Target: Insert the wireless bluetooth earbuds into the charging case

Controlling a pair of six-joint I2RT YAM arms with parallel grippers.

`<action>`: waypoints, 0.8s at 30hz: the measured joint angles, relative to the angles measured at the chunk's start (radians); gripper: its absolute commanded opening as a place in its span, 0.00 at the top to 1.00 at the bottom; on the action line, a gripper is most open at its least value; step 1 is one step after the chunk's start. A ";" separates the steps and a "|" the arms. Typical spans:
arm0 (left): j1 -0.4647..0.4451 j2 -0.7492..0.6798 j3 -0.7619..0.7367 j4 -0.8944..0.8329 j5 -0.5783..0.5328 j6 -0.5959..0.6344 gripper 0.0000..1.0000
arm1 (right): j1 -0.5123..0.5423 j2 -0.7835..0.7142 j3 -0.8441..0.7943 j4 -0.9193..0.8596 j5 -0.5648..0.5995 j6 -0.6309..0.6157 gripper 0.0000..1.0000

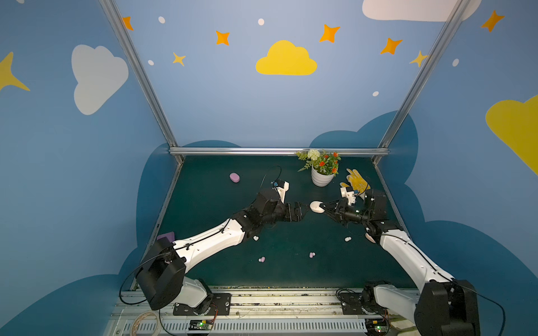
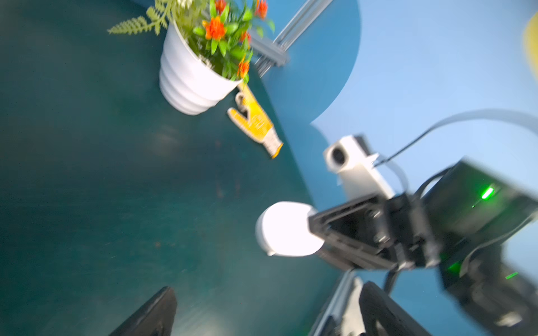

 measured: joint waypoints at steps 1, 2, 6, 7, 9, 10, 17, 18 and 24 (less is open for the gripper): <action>0.001 0.001 0.000 0.032 0.004 -0.031 0.08 | 0.014 -0.010 -0.008 0.021 0.020 0.023 0.82; 0.002 0.004 -0.002 0.070 0.008 -0.065 0.10 | 0.031 -0.020 -0.014 0.042 0.043 0.047 0.82; 0.008 0.026 -0.026 0.211 0.026 -0.180 0.17 | 0.085 -0.061 -0.032 0.122 0.131 0.118 0.82; 0.010 0.034 -0.032 0.233 0.030 -0.200 0.19 | 0.094 -0.073 -0.038 0.140 0.150 0.132 0.82; 0.015 0.056 -0.045 0.280 0.035 -0.250 0.21 | 0.111 -0.103 -0.057 0.171 0.198 0.163 0.82; 0.017 0.065 -0.051 0.298 0.036 -0.269 0.22 | 0.115 -0.112 -0.061 0.179 0.216 0.173 0.82; 0.021 0.100 -0.070 0.415 0.040 -0.368 0.30 | 0.148 -0.127 -0.066 0.234 0.300 0.222 0.82; 0.021 0.103 -0.070 0.431 0.040 -0.377 0.30 | 0.154 -0.127 -0.067 0.241 0.307 0.225 0.82; 0.020 0.128 -0.069 0.501 0.052 -0.423 0.35 | 0.184 -0.127 -0.069 0.290 0.347 0.242 0.82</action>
